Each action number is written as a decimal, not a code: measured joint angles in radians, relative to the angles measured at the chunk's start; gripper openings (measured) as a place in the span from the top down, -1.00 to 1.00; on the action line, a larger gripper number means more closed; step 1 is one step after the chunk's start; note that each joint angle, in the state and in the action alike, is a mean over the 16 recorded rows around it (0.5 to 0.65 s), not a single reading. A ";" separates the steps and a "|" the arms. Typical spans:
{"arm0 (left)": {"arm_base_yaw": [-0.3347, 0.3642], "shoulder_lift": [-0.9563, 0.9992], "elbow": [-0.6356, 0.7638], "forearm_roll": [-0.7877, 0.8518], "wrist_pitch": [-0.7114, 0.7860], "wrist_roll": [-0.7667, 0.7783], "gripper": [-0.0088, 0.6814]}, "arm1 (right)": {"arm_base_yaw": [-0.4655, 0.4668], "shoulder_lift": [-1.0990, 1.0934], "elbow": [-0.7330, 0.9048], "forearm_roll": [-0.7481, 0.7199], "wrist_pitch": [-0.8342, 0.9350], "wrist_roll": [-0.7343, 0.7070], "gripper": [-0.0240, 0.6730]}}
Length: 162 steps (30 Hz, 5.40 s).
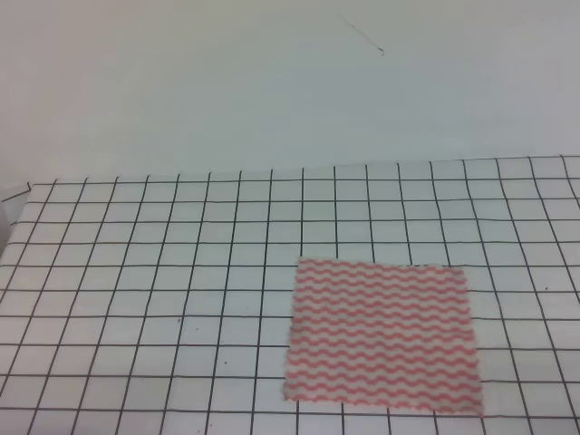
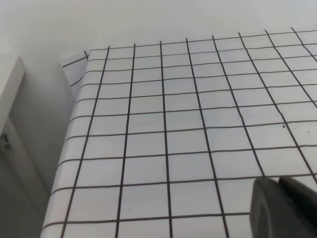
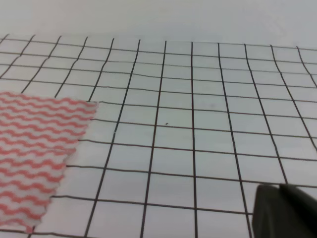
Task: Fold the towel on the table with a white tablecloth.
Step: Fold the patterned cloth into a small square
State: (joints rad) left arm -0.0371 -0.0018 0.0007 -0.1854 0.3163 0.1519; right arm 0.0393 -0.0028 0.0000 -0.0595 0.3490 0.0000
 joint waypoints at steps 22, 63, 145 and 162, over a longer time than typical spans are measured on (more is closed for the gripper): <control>0.000 0.000 0.000 0.000 0.000 -0.002 0.97 | 0.000 0.000 0.000 0.000 0.000 0.000 0.94; 0.000 0.000 0.000 -0.540 -0.071 -0.038 0.98 | 0.000 0.000 0.000 0.701 -0.243 0.031 0.94; 0.000 0.905 -0.618 -0.909 0.390 0.762 0.97 | 0.408 1.432 -0.732 0.375 0.316 -0.859 0.66; 0.000 0.925 -0.627 -0.846 0.437 0.754 0.97 | 0.470 1.620 -0.741 0.231 0.138 -0.900 0.40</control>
State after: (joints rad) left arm -0.0371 0.9232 -0.6259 -1.0316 0.7530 0.9060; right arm 0.5097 1.6175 -0.7411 0.1718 0.4866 -0.8995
